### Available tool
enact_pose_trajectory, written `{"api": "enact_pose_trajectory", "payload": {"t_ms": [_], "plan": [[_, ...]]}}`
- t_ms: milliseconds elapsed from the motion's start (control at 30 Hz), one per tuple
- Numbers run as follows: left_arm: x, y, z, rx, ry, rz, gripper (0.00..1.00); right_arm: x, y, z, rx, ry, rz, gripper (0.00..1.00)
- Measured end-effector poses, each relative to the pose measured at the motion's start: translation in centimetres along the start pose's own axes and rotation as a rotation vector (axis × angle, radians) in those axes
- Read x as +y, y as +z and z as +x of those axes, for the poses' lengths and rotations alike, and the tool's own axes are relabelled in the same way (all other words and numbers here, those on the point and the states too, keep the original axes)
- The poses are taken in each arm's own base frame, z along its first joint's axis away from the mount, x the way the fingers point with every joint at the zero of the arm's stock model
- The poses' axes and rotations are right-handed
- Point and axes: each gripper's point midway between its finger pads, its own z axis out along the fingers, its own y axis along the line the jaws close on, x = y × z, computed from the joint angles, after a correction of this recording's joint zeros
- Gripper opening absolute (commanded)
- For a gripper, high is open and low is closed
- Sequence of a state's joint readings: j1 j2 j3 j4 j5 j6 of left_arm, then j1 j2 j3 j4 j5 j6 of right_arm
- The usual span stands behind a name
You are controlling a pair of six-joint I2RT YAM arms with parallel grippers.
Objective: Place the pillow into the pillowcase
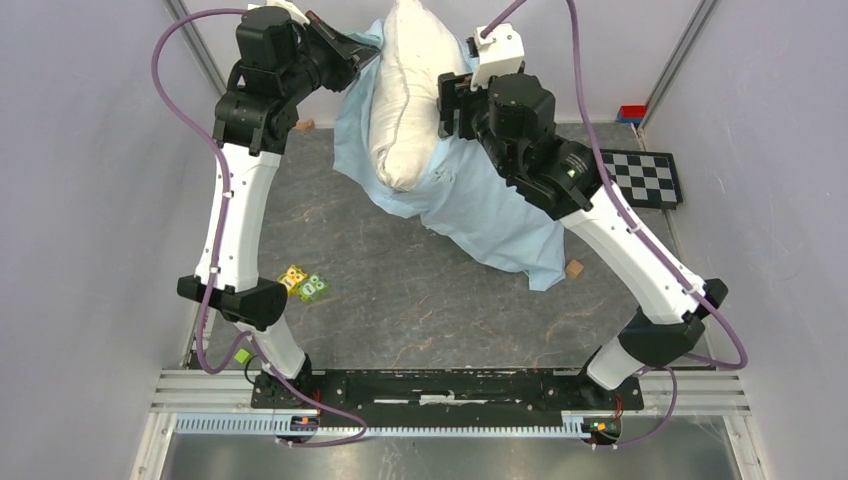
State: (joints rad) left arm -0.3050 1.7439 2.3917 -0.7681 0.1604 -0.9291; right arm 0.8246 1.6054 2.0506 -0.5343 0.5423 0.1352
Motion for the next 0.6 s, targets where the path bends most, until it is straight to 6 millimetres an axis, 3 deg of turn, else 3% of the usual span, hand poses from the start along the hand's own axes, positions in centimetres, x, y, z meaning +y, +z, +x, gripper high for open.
{"api": "enact_pose_trajectory", "payload": {"t_ms": [400, 600], "plan": [[-0.2, -0.4, -0.1, -0.002, 0.01, 0.004, 0.03, -1.7, -4.8, -2.9, -0.102, 0.111, -0.055, 0.7], [-0.1, -0.4, 0.0, -0.001, 0.01, 0.003, 0.03, -1.4, -5.3, -4.0, -0.133, 0.16, -0.098, 0.7]]}}
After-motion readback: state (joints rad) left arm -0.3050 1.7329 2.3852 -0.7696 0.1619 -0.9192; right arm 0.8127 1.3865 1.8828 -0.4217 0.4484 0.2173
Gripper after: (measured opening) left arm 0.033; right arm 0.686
